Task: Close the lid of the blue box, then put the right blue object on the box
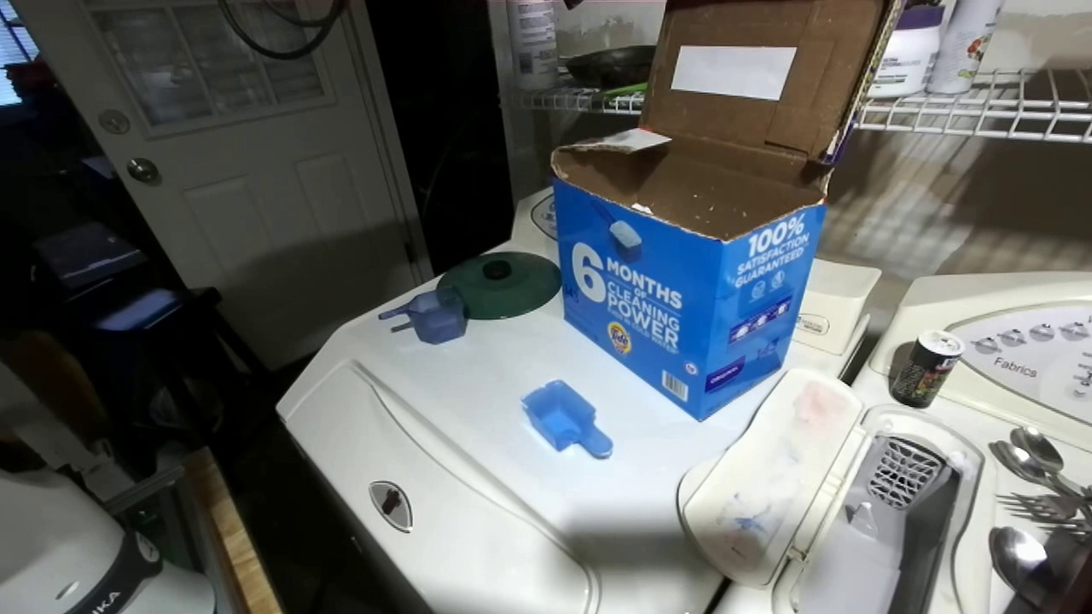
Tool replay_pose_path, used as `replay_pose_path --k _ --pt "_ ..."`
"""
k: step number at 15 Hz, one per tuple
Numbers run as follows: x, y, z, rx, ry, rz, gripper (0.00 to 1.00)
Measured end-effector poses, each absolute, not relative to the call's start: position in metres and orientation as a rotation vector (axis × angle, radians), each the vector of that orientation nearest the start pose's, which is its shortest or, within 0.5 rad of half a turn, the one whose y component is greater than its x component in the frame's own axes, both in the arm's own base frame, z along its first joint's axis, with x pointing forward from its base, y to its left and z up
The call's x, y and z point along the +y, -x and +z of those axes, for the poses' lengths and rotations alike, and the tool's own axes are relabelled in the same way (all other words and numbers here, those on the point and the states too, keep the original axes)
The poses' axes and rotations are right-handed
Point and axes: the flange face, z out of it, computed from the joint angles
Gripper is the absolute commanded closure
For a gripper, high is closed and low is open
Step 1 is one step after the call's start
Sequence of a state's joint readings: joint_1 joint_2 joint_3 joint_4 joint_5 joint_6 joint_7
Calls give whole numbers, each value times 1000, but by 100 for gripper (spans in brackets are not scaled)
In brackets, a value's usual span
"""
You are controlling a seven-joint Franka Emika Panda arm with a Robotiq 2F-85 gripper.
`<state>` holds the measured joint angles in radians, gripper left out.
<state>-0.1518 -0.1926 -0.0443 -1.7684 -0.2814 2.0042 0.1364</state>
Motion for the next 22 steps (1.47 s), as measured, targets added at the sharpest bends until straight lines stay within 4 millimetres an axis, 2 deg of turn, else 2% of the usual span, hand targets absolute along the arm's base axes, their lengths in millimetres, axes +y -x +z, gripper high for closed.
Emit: replay_pose_path --k 5,10,16,22 --pt "-126 -515 681 452 3314 -714 0" --pt "-154 -521 697 365 3277 -838 0" --pt "-181 -539 711 309 3182 -911 0" --pt "-193 -562 714 311 3114 -943 0"
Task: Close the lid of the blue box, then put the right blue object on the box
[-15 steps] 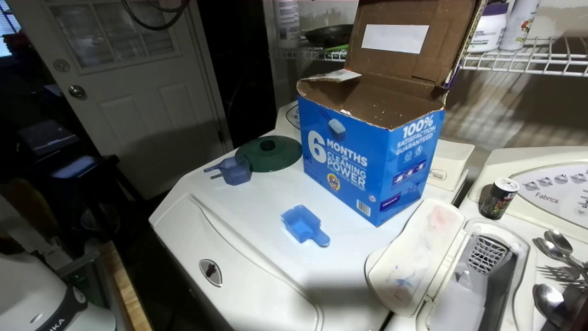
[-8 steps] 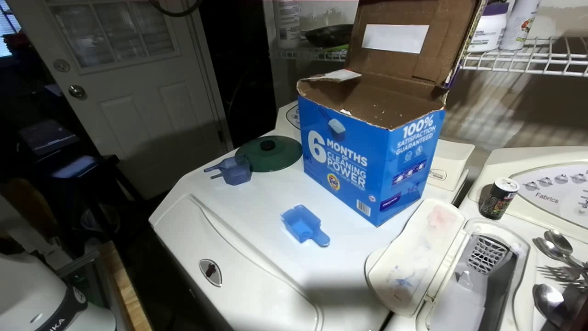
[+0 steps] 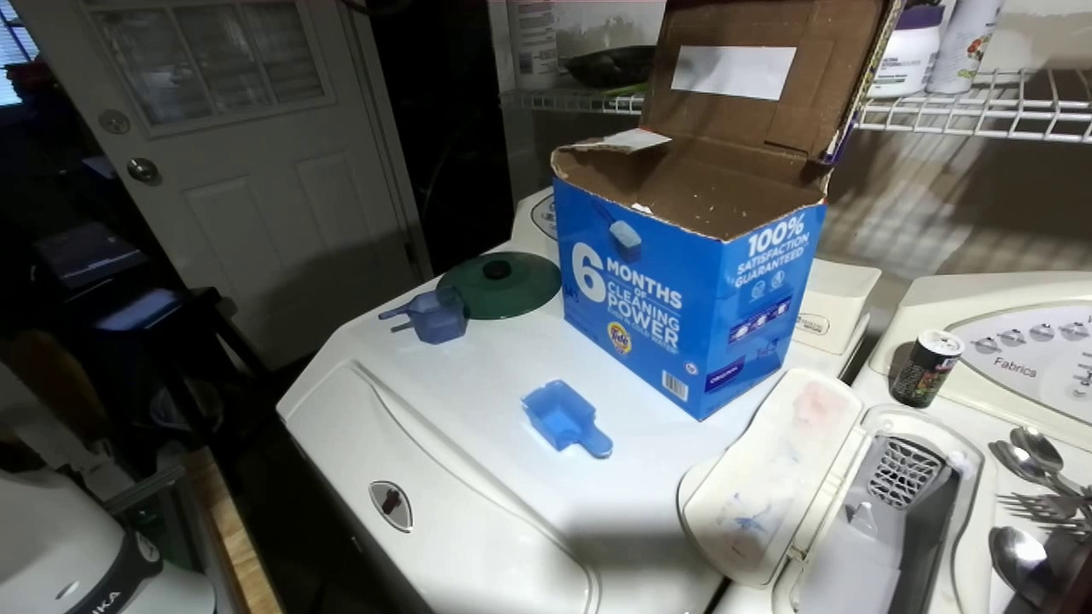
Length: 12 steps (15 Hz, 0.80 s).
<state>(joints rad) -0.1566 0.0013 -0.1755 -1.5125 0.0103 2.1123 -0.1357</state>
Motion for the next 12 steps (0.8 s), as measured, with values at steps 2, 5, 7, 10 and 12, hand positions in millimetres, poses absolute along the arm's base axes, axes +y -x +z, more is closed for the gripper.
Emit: replay_pose_path --k 2,5,7,10,12 --pt "-197 -570 714 321 3101 -950 0" --pt "-206 -581 713 342 3083 -963 0" --pt "-213 -588 712 358 3071 -971 0" --pt "-224 -598 711 378 3064 -983 0" --pt "-230 -605 710 386 3067 -989 0"
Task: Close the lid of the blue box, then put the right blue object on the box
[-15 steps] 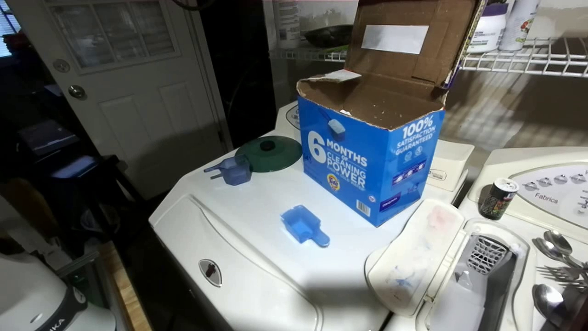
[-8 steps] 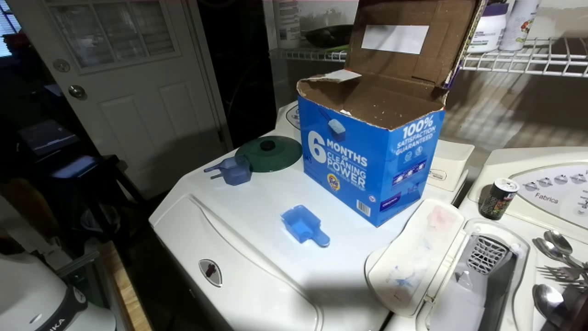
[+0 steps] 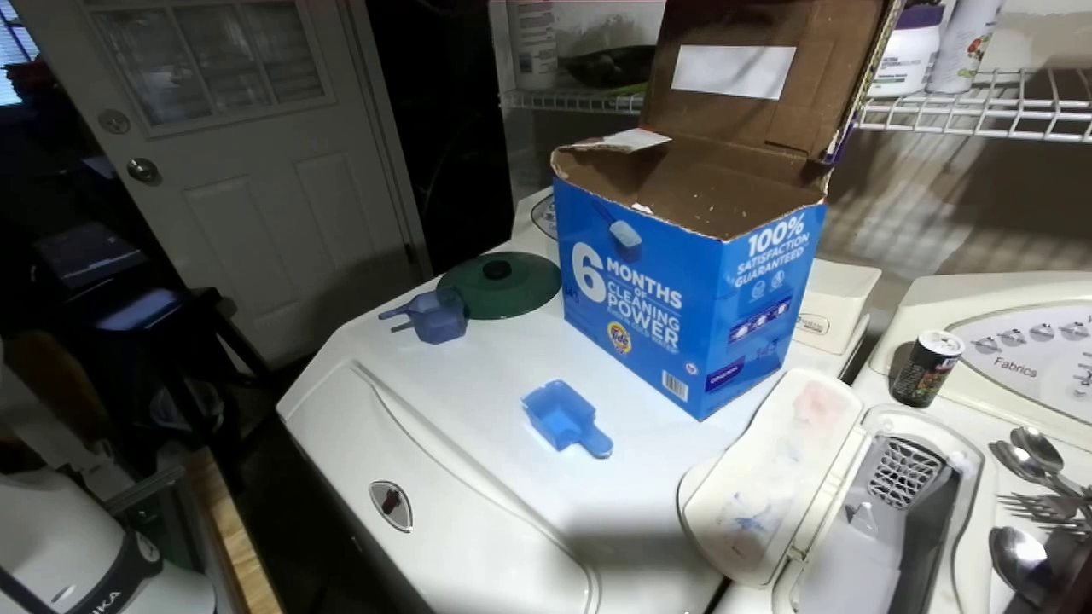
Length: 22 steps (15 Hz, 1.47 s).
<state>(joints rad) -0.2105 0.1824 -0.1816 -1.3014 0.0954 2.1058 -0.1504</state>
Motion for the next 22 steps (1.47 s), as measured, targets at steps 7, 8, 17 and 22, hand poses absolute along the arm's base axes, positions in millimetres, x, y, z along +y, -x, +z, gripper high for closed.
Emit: replay_pose_path --k 7,8,17,22 --pt "-242 -628 705 393 3080 -979 0" --pt "-243 -631 705 392 3078 -980 0" --pt "-259 -655 695 351 3042 -1017 0" --pt "-265 -665 688 317 3046 -1030 0"
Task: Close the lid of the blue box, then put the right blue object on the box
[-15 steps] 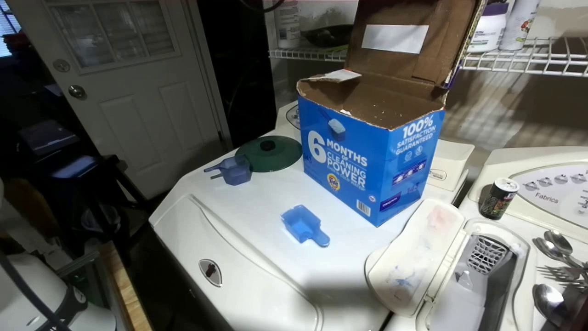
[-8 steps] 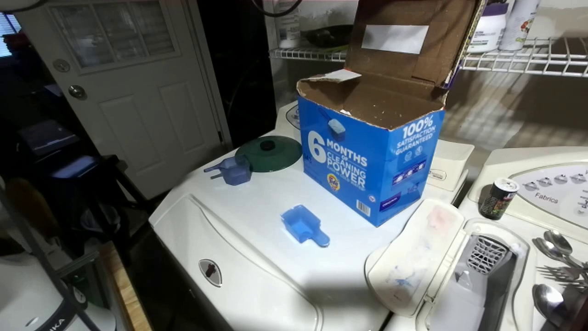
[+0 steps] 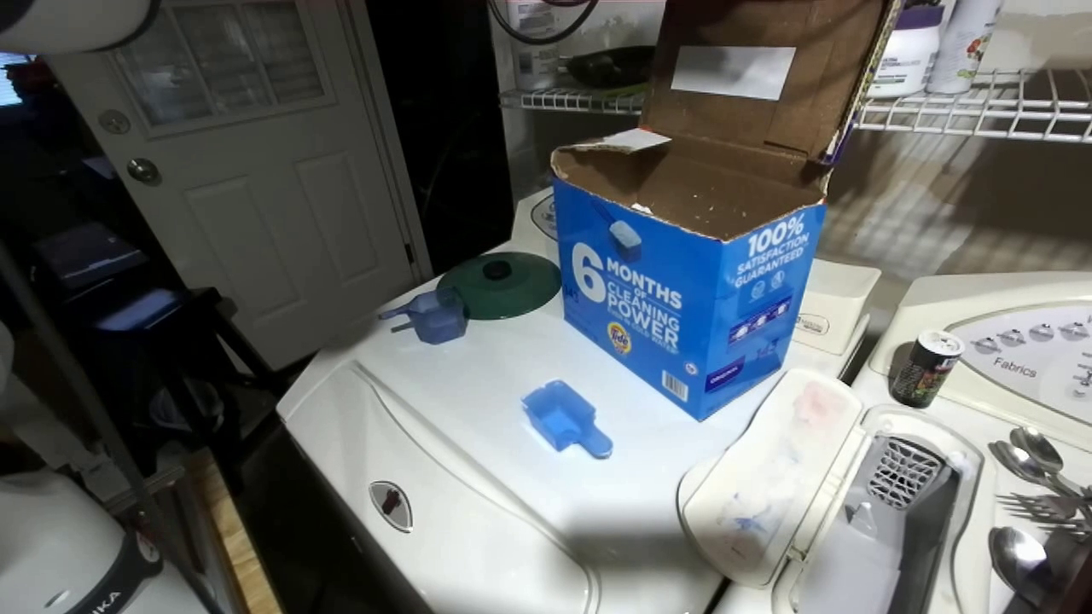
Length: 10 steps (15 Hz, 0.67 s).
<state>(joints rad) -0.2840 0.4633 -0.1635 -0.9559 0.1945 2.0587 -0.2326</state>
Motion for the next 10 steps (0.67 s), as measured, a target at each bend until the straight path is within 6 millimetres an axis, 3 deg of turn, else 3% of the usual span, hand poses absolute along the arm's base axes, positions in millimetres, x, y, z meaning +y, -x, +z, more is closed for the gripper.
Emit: replay_pose_path --k 10 --pt "-268 -688 666 274 3065 -1026 0"
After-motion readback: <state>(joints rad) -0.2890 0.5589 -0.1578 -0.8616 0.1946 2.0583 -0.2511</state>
